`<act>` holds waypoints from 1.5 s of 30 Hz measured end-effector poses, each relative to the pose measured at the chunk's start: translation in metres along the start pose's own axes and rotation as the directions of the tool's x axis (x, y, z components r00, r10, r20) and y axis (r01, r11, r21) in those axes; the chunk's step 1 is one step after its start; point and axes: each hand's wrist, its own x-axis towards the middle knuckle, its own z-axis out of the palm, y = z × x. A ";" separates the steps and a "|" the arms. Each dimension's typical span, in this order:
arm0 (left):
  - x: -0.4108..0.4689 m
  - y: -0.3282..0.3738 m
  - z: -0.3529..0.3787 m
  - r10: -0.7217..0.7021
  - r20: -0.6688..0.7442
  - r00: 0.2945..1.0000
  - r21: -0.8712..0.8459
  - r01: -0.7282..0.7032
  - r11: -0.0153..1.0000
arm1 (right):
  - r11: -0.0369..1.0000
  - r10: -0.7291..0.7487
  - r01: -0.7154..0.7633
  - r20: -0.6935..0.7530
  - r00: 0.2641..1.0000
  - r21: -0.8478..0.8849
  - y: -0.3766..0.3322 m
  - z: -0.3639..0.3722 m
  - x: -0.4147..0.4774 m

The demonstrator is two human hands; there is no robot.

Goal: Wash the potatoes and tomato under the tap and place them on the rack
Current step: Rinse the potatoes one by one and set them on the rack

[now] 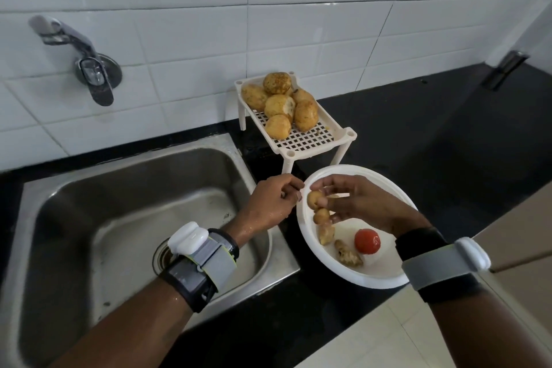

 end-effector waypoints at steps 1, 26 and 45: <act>-0.002 -0.001 -0.005 -0.008 -0.015 1.000 -0.019 0.008 1.000 | 0.998 -0.033 0.030 0.034 0.999 0.062 -0.006 0.010 0.002; -0.011 -0.068 -0.274 -0.049 -0.791 0.610 0.062 0.159 0.985 | 0.541 0.043 -0.201 0.213 0.976 0.817 -0.089 0.260 0.175; 0.025 -0.079 -0.278 -0.172 -0.866 0.469 -0.192 0.005 0.981 | 0.526 0.102 -0.151 0.115 0.988 0.837 -0.089 0.291 0.199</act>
